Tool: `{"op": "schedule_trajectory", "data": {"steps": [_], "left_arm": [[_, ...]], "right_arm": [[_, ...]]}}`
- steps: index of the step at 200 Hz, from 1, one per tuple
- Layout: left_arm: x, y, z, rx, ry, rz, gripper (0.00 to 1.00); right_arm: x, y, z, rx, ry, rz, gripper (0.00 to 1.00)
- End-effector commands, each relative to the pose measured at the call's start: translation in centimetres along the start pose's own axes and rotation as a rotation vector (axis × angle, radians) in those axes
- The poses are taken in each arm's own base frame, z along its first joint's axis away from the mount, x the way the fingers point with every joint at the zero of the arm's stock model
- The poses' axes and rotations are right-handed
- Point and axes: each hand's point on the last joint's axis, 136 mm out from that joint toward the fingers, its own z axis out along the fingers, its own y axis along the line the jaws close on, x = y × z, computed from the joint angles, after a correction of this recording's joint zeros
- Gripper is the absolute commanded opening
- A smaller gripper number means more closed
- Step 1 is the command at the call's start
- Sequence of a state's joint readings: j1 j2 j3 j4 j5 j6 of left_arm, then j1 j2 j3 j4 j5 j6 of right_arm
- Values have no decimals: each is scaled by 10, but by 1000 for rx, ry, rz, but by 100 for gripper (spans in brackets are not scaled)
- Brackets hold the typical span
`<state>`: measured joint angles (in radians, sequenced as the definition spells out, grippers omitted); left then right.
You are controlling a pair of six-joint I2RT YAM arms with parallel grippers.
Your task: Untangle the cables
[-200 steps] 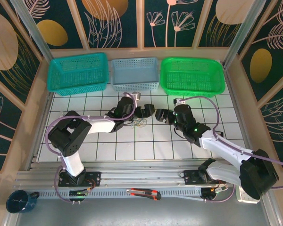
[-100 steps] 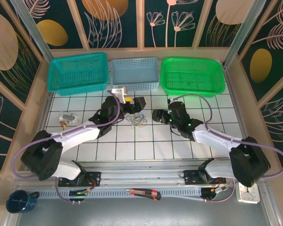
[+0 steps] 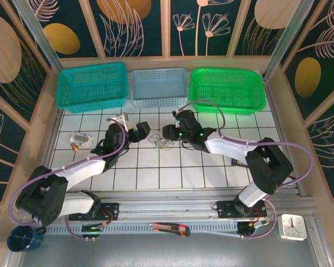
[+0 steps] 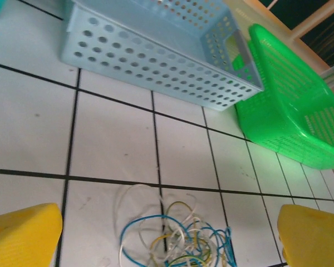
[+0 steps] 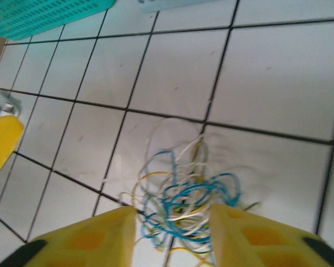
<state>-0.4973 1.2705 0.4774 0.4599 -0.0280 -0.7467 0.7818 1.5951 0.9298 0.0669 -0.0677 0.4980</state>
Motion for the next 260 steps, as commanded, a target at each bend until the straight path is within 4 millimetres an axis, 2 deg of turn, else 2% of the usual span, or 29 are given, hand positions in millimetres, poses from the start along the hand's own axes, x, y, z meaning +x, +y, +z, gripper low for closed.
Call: {"op": "schedule_trajectory", "data": {"steps": [1,25,57,83,108,151,183,210,238,260], "left_arm": [[-7,11,-7,-17,-27,-42,99],[-14,20,-12,-27,-49,-61,99],[-18,22,-16,-25,-63,-63,99],[-18,23,-16,-26,-65,-63,99],[-16,27,-17,-34,-62,-64,99],[-15,41,-21,-82,-70,-87,99],[-25,60,-27,-116,-100,-170,99],[-34,68,-32,-112,-123,-207,99],[-35,70,-35,-107,-118,-206,99],[-34,70,-37,-104,-120,-202,99]], "right_arm": [[12,18,7,-20,40,-22,30],[29,28,12,-17,65,-37,27],[49,31,18,21,94,-57,33],[51,34,23,23,103,-68,33],[41,44,23,10,91,-95,33],[9,53,28,65,47,-192,34],[-8,46,46,105,57,-228,37],[-18,38,57,134,70,-244,38],[-29,30,46,147,48,-222,39],[-26,15,31,171,36,-194,39]]}}
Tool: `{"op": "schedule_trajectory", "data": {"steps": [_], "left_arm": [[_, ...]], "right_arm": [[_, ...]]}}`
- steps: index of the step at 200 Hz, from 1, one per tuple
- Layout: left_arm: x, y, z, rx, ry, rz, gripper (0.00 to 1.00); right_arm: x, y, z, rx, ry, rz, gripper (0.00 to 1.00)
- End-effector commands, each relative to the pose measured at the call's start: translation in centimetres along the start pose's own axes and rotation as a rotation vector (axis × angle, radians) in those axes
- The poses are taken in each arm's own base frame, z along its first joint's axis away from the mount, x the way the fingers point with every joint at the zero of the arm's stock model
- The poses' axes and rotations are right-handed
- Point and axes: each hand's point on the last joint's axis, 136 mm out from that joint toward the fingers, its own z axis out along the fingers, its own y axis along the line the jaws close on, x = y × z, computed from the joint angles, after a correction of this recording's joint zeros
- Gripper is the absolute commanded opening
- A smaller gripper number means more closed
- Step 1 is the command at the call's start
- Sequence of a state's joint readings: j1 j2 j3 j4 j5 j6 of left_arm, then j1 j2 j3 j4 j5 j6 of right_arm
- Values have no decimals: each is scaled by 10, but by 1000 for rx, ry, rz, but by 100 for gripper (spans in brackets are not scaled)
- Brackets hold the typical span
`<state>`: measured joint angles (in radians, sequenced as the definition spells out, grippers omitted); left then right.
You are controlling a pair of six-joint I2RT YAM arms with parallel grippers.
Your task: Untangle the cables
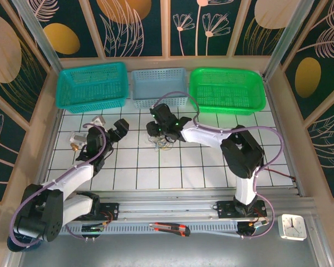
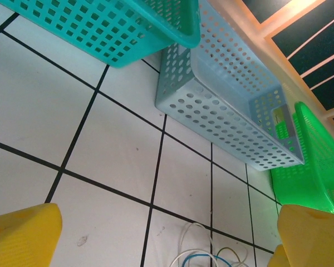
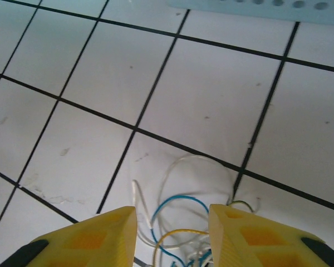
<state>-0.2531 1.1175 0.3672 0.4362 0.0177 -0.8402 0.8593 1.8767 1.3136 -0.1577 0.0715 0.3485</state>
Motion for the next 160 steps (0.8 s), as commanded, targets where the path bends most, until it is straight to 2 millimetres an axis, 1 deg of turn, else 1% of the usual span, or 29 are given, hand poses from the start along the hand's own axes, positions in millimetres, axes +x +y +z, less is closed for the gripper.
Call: {"op": "schedule_trajectory", "data": {"steps": [1,24,37,54,72,109,160], "left_arm": [[5,3,-4,5,22,-10,99],[6,0,-3,19,32,2,99],[7,-3,-1,27,44,11,99],[7,-8,1,41,57,17,99],[7,-12,4,51,69,26,99],[7,-20,8,76,96,37,99],[14,-22,14,88,136,37,99]], "right_arm": [[-2,-17,-23,43,-25,13,39],[12,-36,-32,71,-21,46,40],[21,-42,-34,83,-13,54,44],[32,-47,-34,93,2,56,47],[38,-50,-30,101,12,57,47],[37,-48,-23,95,14,53,47],[36,-45,-17,82,12,56,47]]}}
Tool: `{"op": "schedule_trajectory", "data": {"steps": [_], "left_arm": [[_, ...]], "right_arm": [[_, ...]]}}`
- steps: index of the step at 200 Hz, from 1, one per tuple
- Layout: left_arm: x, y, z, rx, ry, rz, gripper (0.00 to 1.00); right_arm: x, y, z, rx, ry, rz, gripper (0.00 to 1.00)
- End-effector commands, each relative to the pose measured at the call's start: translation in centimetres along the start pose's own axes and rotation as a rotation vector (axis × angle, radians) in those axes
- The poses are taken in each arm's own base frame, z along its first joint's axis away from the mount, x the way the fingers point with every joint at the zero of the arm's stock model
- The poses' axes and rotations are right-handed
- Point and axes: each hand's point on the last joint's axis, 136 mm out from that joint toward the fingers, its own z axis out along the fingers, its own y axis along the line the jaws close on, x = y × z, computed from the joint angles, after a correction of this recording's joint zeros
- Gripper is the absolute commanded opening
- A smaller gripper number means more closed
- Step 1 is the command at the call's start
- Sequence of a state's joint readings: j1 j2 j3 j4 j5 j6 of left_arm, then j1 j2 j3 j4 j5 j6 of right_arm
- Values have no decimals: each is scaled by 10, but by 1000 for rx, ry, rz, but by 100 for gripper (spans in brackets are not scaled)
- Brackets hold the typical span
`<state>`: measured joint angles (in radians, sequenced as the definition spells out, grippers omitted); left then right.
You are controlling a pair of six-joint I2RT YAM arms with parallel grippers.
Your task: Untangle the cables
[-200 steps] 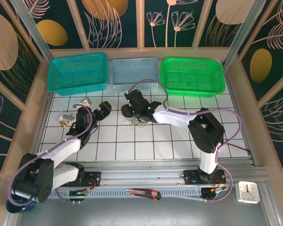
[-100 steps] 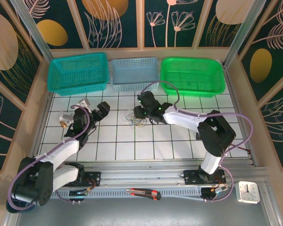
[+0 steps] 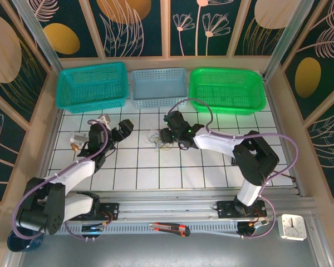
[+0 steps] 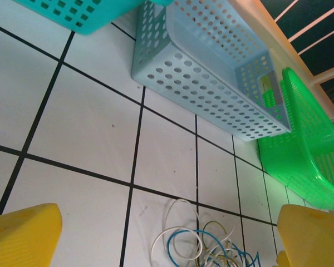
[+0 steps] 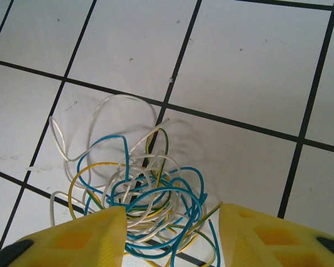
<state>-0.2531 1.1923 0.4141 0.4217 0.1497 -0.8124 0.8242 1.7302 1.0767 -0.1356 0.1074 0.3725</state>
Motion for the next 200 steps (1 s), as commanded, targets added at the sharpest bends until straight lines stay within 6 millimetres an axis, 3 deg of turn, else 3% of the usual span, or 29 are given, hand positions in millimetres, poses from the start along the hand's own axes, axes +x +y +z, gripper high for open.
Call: {"op": "schedule_trajectory", "data": {"steps": [1,75,149,200], "left_arm": [[-5,-9,3,28,10,14,99],[-5,-10,6,33,23,17,99],[-3,-10,7,36,27,16,99],[-3,-11,9,40,31,15,99]], "right_arm": [[-7,3,6,-3,-23,14,47],[-6,5,17,-1,-10,18,47],[-17,19,-13,-50,-64,39,47],[-8,17,-6,-47,-42,40,47]]}}
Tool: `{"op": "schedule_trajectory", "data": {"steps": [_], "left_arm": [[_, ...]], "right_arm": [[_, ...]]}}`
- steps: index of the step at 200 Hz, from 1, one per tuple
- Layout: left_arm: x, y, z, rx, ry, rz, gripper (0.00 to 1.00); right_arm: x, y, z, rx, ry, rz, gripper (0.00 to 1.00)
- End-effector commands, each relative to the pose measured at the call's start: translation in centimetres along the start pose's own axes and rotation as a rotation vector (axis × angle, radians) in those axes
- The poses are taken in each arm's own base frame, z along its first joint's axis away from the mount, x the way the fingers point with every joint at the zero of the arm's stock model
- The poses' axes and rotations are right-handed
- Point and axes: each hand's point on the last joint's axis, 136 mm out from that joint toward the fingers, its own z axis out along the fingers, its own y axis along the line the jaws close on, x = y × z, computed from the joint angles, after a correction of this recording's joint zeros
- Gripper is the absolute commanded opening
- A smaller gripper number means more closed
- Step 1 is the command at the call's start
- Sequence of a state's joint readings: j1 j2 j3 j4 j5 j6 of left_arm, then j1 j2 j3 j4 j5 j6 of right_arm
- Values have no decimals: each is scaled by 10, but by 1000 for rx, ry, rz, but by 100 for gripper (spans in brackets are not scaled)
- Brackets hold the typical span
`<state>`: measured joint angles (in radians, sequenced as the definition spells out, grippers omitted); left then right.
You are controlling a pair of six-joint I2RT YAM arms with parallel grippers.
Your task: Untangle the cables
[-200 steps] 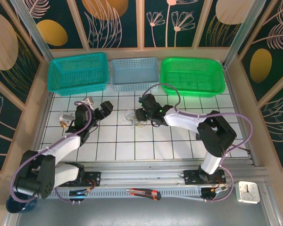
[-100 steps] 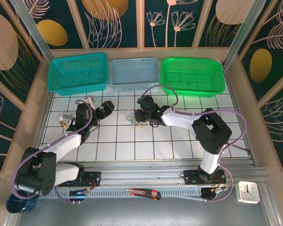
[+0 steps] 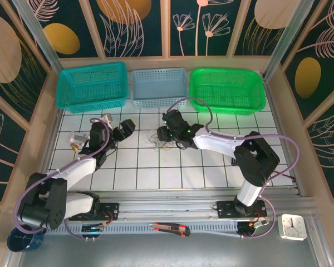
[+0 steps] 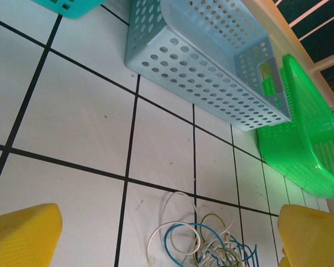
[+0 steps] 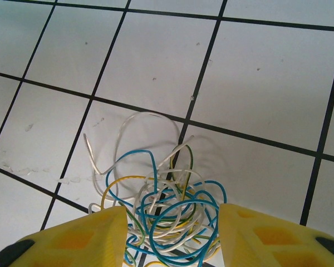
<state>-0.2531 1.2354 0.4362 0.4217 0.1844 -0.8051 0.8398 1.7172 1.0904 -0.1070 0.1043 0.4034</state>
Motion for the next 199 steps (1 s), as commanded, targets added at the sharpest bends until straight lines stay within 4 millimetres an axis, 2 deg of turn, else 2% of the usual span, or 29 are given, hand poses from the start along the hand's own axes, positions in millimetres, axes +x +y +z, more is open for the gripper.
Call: {"op": "schedule_trajectory", "data": {"steps": [1,93,112,162,199], "left_arm": [[-8,-9,1,31,-10,12,99],[-11,-13,1,39,-13,13,99],[-11,-13,1,40,-11,13,99],[-10,-13,2,41,-8,15,99],[-9,-14,3,51,-4,16,99]], "right_arm": [[4,3,1,-9,2,15,47],[25,-9,24,36,54,1,44],[25,-13,24,46,53,1,37],[8,-18,9,46,14,2,0],[-15,-12,-17,-1,-46,11,0]]}}
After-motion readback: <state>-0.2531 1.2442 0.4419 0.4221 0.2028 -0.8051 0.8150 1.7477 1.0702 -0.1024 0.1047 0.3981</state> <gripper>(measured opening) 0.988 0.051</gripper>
